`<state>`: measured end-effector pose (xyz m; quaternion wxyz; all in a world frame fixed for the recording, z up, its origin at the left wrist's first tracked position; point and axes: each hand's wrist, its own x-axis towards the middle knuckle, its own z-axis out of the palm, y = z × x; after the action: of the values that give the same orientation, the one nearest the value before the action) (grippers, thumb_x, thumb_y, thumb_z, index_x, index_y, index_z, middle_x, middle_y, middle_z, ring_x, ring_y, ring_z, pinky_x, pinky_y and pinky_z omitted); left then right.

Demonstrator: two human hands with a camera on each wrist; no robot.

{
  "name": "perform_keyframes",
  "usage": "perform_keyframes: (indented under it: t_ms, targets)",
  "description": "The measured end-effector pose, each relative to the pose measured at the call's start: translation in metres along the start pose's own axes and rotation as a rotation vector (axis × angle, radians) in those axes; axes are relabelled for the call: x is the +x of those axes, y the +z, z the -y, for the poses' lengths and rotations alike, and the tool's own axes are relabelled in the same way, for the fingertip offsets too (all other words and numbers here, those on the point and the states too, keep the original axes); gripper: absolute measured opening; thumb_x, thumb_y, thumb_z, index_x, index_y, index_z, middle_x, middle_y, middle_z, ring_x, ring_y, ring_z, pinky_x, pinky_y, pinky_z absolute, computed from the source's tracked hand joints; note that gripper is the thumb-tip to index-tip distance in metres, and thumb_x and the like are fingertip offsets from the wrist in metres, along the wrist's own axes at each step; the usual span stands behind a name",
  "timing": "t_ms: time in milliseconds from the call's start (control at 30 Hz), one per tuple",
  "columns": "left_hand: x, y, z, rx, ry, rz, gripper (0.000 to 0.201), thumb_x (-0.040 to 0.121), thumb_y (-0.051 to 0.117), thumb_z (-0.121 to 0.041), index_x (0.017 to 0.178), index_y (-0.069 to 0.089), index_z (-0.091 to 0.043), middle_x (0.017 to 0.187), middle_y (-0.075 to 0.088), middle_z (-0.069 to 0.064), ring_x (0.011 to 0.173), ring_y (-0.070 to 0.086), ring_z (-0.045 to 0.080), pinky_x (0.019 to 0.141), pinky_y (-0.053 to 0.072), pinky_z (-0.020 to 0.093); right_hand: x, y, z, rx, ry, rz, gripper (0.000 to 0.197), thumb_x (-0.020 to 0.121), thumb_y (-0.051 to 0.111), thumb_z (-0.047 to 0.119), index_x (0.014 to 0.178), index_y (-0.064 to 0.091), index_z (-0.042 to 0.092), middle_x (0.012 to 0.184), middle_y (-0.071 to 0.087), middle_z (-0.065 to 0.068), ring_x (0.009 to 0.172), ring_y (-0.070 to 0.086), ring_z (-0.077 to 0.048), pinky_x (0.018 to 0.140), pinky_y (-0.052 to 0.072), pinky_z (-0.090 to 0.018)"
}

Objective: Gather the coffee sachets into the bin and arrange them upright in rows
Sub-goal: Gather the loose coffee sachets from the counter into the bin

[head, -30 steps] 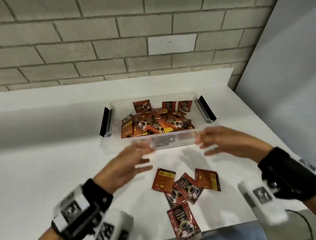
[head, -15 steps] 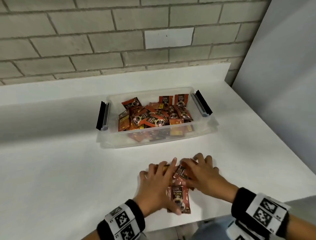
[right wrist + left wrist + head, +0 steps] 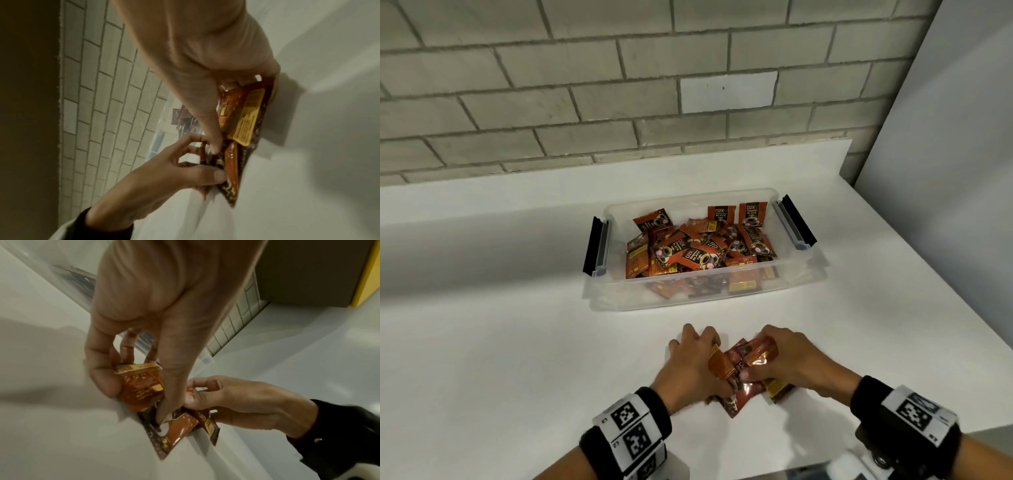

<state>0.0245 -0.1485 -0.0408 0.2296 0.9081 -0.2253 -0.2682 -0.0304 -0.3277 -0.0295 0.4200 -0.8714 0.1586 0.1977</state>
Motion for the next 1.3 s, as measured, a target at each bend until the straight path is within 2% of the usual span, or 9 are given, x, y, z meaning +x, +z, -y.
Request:
perform_keyframes:
  t_ms: [133,467,600,700,800,967,1133,1233,1300]
  targets:
    - [0.001,0.003,0.003,-0.076,0.002,-0.028,0.061,0.065,0.08,-0.041,0.112,0.042,-0.031,0.11,0.034,-0.004,0.106,0.038,0.019,0.079,0.042,0.026,0.005,0.012,0.011,-0.011,-0.062,-0.005,0.042,0.064,0.087,0.03,0.098,0.065,0.017,0.09,0.06,0.007,0.078,0.057,-0.005,0.061,0.043,-0.009]
    - [0.0,0.02,0.005,-0.228,-0.119,-0.022,0.074,0.065,0.076,-0.039,0.124,0.036,-0.021,0.115,0.048,-0.001,0.11,0.045,0.02,0.09,0.048,0.034,0.008,0.013,0.012,0.198,0.087,0.109,0.047,0.068,0.084,0.018,0.104,0.055,0.016,0.102,0.067,-0.007,0.09,0.067,-0.02,0.073,0.057,-0.028]
    - [-0.004,0.014,-0.003,-0.143,-0.135,-0.06,0.035,0.066,0.073,-0.051,0.09,0.055,-0.032,0.094,0.053,-0.006,0.101,0.035,0.017,0.076,0.038,0.027,0.008,0.009,0.011,0.355,0.129,0.178,0.033,0.074,0.081,0.014,0.103,0.068,0.007,0.099,0.073,-0.014,0.089,0.071,-0.026,0.086,0.057,-0.041]
    - [-0.007,0.003,-0.003,-0.257,-0.098,-0.097,0.032,0.061,0.075,-0.056,0.067,0.056,-0.031,0.074,0.061,-0.009,0.086,0.053,0.013,0.071,0.047,0.029,0.004,0.0,0.018,0.58,0.133,0.281,0.04,0.077,0.076,0.017,0.111,0.064,-0.001,0.1,0.071,-0.018,0.087,0.07,-0.027,0.08,0.058,-0.041]
    - [-0.01,-0.02,-0.01,-0.334,-0.067,-0.131,0.037,0.068,0.079,-0.05,0.079,0.056,-0.023,0.075,0.063,-0.007,0.067,0.059,0.006,0.061,0.049,0.021,0.001,-0.016,0.037,0.682,0.08,0.344,0.046,0.079,0.071,0.023,0.115,0.06,-0.004,0.105,0.069,-0.023,0.09,0.07,-0.034,0.07,0.061,-0.042]
    - [0.005,-0.083,-0.031,-0.561,-0.012,-0.197,0.047,0.072,0.077,-0.042,0.102,0.048,-0.02,0.096,0.064,0.001,0.082,0.067,0.015,0.064,0.055,0.024,0.011,-0.057,0.088,0.6,-0.041,0.235,0.046,0.076,0.065,0.043,0.1,0.061,0.003,0.09,0.071,-0.014,0.075,0.071,-0.021,0.056,0.059,-0.027]
    - [0.035,-0.142,-0.037,-0.795,0.058,-0.336,0.051,0.084,0.068,-0.036,0.115,0.054,0.003,0.086,0.069,0.01,0.061,0.067,0.017,0.055,0.057,0.028,0.053,-0.085,0.129,0.714,-0.072,0.096,0.062,0.084,0.059,0.05,0.115,0.056,-0.003,0.108,0.069,-0.022,0.097,0.07,-0.03,0.079,0.06,-0.036]
    - [0.05,-0.154,-0.026,-0.802,0.003,-0.331,0.046,0.096,0.051,-0.036,0.123,0.05,0.002,0.112,0.066,0.018,0.089,0.07,0.026,0.075,0.06,0.038,0.069,-0.09,0.131,0.594,-0.054,0.091,0.076,0.088,0.044,0.063,0.136,0.042,0.004,0.133,0.055,-0.02,0.121,0.056,-0.03,0.104,0.044,-0.046]
    - [0.052,-0.153,-0.013,-0.46,-0.011,-0.366,0.047,0.099,0.043,-0.041,0.129,0.049,-0.006,0.124,0.06,0.012,0.108,0.061,0.027,0.092,0.052,0.044,0.067,-0.089,0.121,0.264,-0.075,-0.009,0.084,0.09,0.038,0.066,0.148,0.022,0.007,0.149,0.036,-0.012,0.135,0.041,-0.029,0.113,0.032,-0.045]
